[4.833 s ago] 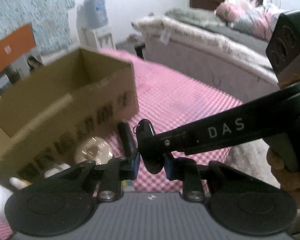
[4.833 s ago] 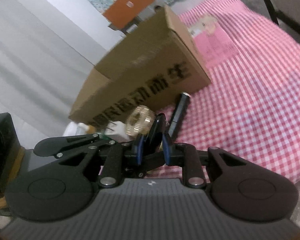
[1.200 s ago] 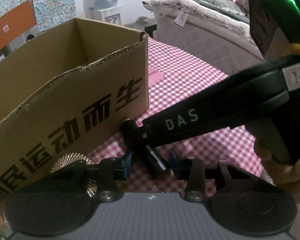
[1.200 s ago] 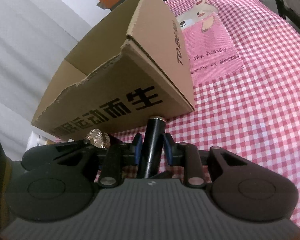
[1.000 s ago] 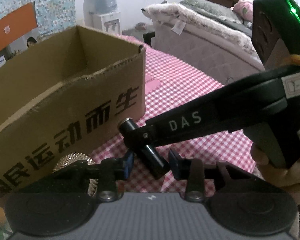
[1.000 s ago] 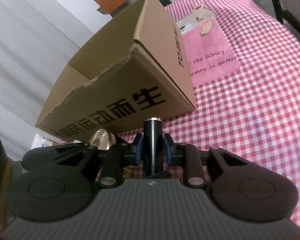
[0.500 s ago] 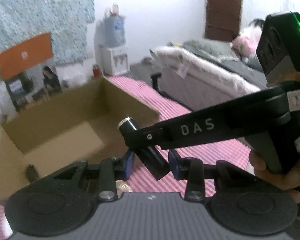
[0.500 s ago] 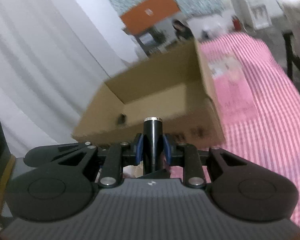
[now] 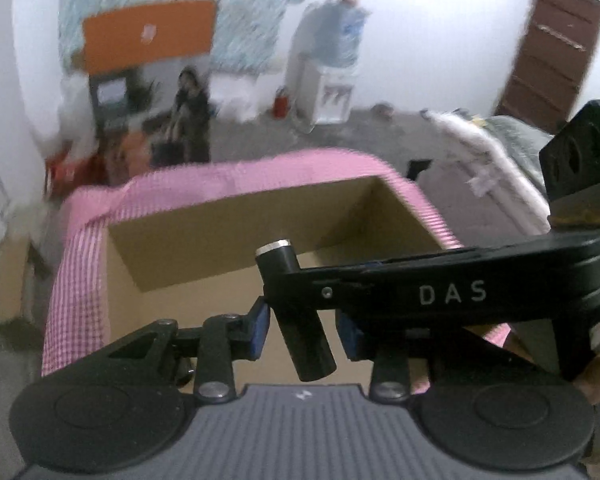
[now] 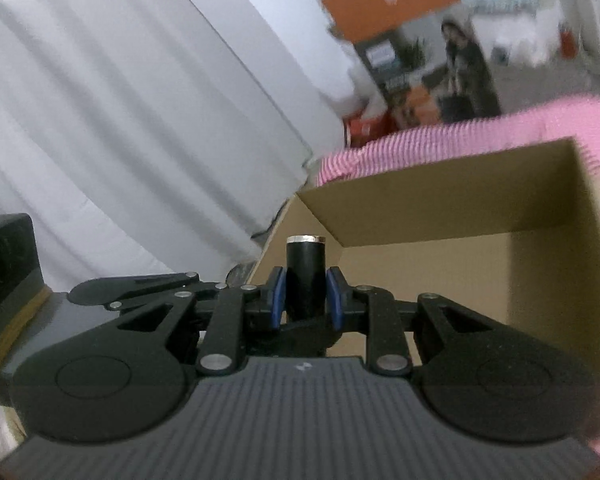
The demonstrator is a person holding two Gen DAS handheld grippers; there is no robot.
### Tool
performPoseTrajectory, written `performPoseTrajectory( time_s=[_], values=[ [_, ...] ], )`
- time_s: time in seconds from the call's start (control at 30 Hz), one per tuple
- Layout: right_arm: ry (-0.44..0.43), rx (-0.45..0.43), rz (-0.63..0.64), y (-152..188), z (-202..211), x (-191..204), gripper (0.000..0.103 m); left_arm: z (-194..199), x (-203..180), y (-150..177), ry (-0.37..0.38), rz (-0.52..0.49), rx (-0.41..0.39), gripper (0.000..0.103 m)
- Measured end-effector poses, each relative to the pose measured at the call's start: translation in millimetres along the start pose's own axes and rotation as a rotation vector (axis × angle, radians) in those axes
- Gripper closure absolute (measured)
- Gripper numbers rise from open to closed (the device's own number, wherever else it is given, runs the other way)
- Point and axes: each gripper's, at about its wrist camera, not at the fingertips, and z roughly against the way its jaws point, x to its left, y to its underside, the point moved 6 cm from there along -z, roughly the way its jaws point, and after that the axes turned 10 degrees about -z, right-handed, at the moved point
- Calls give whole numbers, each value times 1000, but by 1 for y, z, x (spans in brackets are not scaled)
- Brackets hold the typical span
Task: Organize rigid objects
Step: 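Lift the flashlight into the cardboard box and open the right tool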
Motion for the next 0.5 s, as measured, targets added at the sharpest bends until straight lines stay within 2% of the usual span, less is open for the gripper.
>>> performPoseTrajectory(
  time_s=[0.17, 0.37, 0.5],
  values=[
    [10, 125, -89, -24, -63, -17, 82, -33, 39, 3, -34, 55, 102, 67],
    [34, 230, -161, -31, -120, -34, 82, -67, 62, 5, -57, 85, 199, 67],
    [73, 274, -169, -31, -146, -44, 82, -77, 66, 7, -77, 101, 211, 66]
  ],
)
